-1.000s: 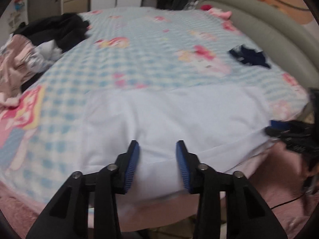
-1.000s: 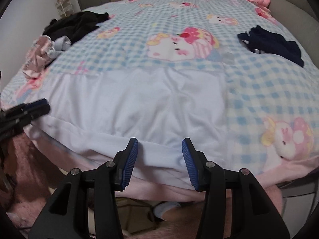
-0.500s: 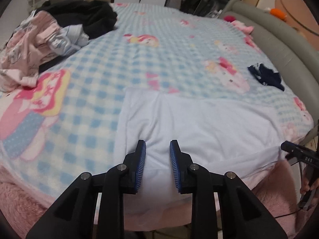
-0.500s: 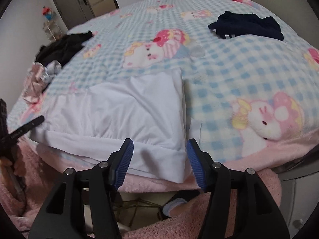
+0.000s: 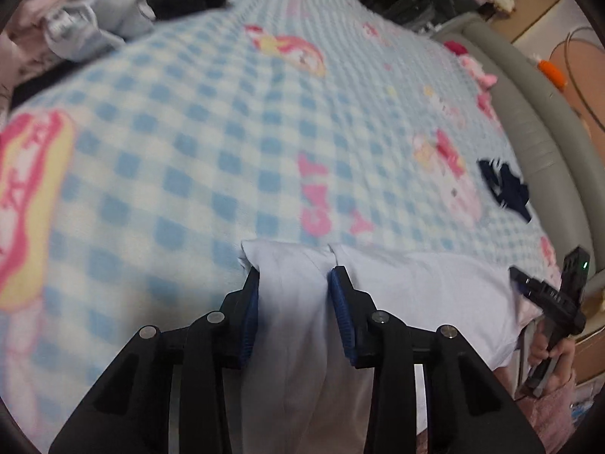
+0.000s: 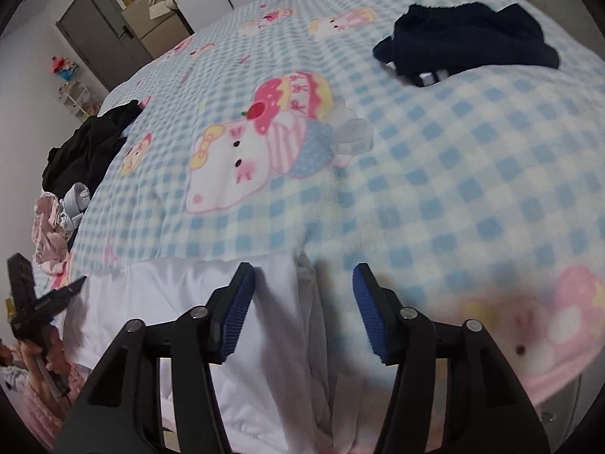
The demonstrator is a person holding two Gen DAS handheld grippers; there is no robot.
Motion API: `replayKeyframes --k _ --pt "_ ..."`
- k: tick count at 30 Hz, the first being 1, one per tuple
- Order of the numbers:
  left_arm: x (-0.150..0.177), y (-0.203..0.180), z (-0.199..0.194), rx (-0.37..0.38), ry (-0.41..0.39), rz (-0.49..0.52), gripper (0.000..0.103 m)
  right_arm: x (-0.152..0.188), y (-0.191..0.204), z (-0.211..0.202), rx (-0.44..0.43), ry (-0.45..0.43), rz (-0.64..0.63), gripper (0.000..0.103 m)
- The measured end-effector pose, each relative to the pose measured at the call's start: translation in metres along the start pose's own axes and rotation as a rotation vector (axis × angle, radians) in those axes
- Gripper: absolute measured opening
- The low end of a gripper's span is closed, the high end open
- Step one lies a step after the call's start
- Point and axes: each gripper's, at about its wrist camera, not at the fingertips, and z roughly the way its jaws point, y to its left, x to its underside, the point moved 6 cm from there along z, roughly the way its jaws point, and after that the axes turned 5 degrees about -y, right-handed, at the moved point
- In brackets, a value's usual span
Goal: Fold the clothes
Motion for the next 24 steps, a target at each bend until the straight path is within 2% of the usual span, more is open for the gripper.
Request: replayKeyframes --k 1,2,3,6,12,15,19,22,24 --pt "0.001 -0.001 0.001 -0.014 -0.015 0.009 0.032 0.001 0.000 0.009 -0.020 0.028 0.003 0.052" --pt "0.002 -0.002 0.001 -0.024 -0.031 0.016 0.022 0.004 0.000 0.018 -0.028 0.057 0.009 0.048" --pt "0.002 -0.003 -0.003 -0.021 -0.051 0.008 0.016 0.007 0.001 0.024 -0.034 0.068 0.012 0.039" --pt "-0.003 -0.003 -0.019 -0.017 -0.122 -0.007 0.012 0.008 0.007 0.023 -0.044 0.043 -0.012 0.013" --pt "-0.018 0.002 -0.042 -0.003 -0.205 -0.037 0.011 -0.003 0.020 0.002 -0.024 -0.050 -0.062 0.011" --pt "-0.015 0.015 -0.038 0.001 -0.196 -0.089 0.011 -0.007 0.020 0.000 -0.013 -0.079 -0.056 0.011" --pt "-0.001 0.037 -0.020 0.036 -0.139 -0.171 0.013 0.005 0.000 0.022 -0.016 -0.041 0.029 0.011" --pt "-0.010 0.031 -0.026 0.077 -0.160 -0.147 0.020 0.006 -0.006 0.016 -0.080 -0.071 0.098 0.012" --pt "-0.021 0.027 -0.024 0.093 -0.155 -0.125 0.042 0.001 -0.002 0.014 -0.100 -0.060 0.084 0.020"
